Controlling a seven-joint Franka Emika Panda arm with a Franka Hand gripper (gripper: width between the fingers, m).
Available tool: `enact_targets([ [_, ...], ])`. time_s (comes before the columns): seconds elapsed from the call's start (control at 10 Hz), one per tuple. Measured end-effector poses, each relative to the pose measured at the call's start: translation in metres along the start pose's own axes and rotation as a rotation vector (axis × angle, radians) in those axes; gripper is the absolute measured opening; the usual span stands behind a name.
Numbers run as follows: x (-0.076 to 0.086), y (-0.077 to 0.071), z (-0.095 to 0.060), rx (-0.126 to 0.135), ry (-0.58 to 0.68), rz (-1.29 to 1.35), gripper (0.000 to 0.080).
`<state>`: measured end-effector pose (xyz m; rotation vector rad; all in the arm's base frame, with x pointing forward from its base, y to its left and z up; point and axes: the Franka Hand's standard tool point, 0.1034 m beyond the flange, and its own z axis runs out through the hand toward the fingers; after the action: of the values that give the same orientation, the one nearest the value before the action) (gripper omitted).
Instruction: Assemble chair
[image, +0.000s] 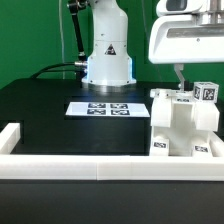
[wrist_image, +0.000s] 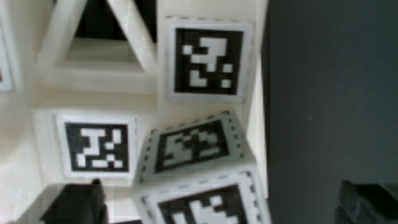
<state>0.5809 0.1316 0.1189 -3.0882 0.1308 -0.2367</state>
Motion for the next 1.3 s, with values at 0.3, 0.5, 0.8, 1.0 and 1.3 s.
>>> enact_targets([
  [0.3, 0.0002, 0.0007, 0.0001, -0.002, 0.0, -0.055, 0.0636],
  [0.5, 0.0002, 0.001, 0.0001, -0.002, 0.0, -0.054, 0.0281],
  [0.8, 0.0001, 0.0011, 0.0002, -0.001, 0.0, 0.008, 0.0285],
  [1.0, 0.0004, 0.0016, 0.0001, 0.001, 0.0, 0.196, 0.0285],
  [1.3, 0.0003, 0.0038, 0.0006, 0.009, 0.002, 0.498, 0.0285],
])
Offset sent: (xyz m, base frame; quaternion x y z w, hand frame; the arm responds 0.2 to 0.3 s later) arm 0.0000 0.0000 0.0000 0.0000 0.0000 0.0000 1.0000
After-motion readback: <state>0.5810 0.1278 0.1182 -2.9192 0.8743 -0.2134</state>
